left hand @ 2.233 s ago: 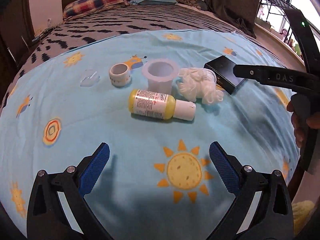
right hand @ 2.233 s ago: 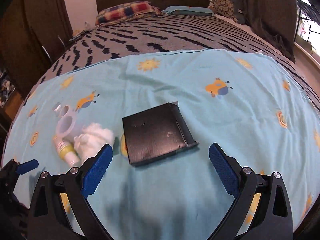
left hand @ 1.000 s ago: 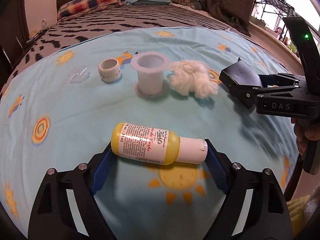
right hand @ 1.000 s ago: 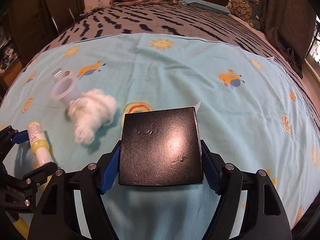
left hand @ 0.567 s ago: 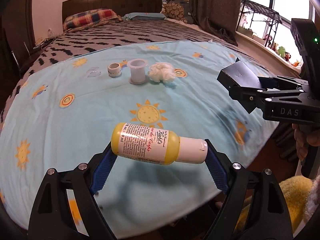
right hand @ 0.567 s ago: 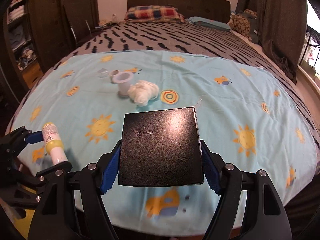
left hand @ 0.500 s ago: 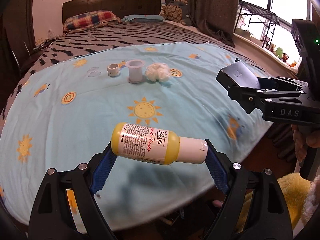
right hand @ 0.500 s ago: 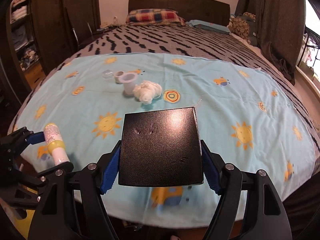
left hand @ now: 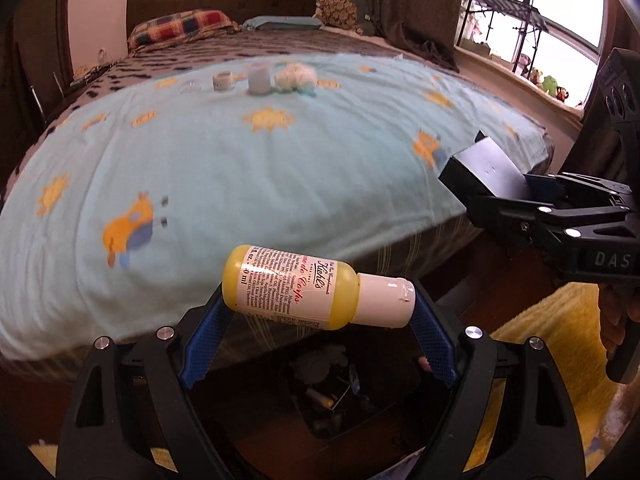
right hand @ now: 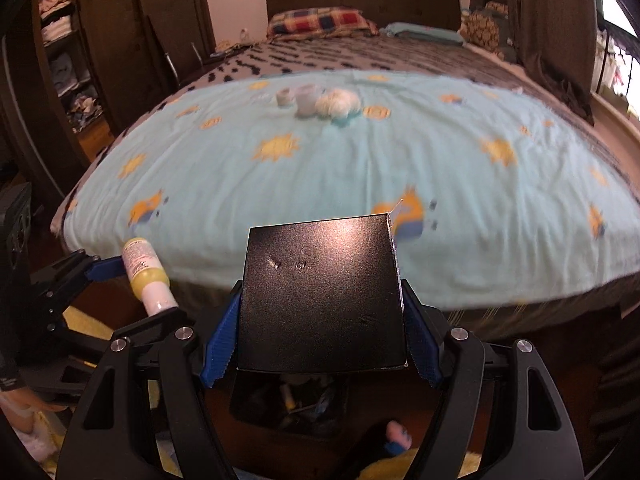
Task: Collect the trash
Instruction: 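Carry the black box and yellow bottle down to the bin with both tools, then open both tools over the bin to drop the box and bottle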
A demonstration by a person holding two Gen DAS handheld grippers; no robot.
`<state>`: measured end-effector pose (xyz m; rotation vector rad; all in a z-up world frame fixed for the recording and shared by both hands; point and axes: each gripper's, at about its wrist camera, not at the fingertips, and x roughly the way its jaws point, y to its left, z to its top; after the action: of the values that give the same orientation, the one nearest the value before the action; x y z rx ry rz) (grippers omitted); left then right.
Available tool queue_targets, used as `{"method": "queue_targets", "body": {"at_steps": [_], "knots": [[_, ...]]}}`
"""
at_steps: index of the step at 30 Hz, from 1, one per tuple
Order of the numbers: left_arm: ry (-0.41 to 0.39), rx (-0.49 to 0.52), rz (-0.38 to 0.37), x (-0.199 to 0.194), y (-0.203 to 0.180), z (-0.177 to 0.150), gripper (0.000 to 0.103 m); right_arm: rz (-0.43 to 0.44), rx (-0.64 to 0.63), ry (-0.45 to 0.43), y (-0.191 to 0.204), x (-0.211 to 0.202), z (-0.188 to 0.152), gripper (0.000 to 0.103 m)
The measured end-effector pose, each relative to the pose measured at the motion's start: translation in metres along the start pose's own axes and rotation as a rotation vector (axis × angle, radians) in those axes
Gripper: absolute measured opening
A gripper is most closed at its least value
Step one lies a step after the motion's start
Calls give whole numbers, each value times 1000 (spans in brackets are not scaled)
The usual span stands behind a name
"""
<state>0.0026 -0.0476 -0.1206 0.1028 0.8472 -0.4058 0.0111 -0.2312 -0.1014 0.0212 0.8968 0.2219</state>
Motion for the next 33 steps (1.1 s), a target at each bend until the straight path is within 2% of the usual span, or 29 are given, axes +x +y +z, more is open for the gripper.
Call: {"method": "queue_targets", "body": {"at_steps": [4, 10, 19, 24, 33], "knots": [[57, -28, -10, 16, 3, -29, 80, 32, 54, 56, -1, 17, -32, 74], [155, -100, -14, 49, 10, -70, 80, 17, 113, 146, -3, 49, -73, 74], [257, -134, 0, 103, 21, -98, 81, -5, 212, 243, -15, 108, -107, 74], [304, -151, 4, 125, 30, -109, 81, 19, 257, 270, -21, 123, -110, 74], [334, -155, -25, 139, 27, -108, 81, 22, 241, 288, -5, 142, -107, 76]]}}
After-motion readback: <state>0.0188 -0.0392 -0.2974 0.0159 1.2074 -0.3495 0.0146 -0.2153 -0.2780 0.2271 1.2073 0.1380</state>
